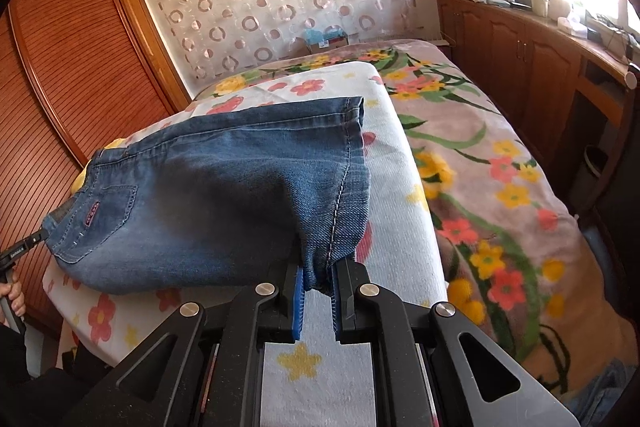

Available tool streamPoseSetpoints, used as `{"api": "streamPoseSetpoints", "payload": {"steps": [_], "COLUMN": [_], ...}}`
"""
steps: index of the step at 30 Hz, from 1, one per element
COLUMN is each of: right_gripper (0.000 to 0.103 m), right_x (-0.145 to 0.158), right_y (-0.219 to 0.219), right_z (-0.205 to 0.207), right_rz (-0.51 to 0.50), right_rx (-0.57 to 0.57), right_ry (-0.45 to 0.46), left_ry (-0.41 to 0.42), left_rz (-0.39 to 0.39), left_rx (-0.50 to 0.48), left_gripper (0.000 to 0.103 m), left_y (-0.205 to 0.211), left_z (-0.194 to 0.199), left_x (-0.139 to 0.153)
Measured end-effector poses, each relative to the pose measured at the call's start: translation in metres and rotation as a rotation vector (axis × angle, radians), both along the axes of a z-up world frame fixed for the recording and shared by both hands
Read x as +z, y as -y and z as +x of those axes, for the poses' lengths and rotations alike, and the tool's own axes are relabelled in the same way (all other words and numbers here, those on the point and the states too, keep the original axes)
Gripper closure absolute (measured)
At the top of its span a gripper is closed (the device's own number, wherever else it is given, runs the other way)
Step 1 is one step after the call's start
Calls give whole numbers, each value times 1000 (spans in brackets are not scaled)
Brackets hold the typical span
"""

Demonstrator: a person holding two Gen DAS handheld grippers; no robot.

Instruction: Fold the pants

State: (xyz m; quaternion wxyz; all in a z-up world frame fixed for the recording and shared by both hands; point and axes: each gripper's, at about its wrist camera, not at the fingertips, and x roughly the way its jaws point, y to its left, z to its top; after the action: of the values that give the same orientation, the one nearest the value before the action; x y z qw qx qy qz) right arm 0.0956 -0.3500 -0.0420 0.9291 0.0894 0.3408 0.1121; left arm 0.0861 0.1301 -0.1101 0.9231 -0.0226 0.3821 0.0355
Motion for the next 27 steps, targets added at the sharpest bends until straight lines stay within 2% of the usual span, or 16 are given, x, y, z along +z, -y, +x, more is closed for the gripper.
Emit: {"api": "streamPoseSetpoints", "payload": {"steps": [6, 9, 11, 13, 27], "right_gripper": [90, 88, 87, 85, 82], "right_x": [1, 2, 3, 4, 13], "right_y": [-1, -1, 0, 0, -1], "right_z": [0, -1, -2, -3, -10], "right_rz": [-7, -13, -10, -13, -33], "right_rx": [-7, -13, -15, -20, -12], "right_ry": [-3, -5, -4, -3, 13], "left_ry": [18, 20, 24, 35, 71], "left_rz": [15, 20, 17, -4, -24], "left_rx": [-26, -38, -49, -72, -195], "left_gripper": [57, 57, 51, 21, 21], "left_y": [7, 12, 16, 21, 75], "left_z": [-7, -8, -8, -7, 12], "left_x": [7, 10, 11, 12, 16]}}
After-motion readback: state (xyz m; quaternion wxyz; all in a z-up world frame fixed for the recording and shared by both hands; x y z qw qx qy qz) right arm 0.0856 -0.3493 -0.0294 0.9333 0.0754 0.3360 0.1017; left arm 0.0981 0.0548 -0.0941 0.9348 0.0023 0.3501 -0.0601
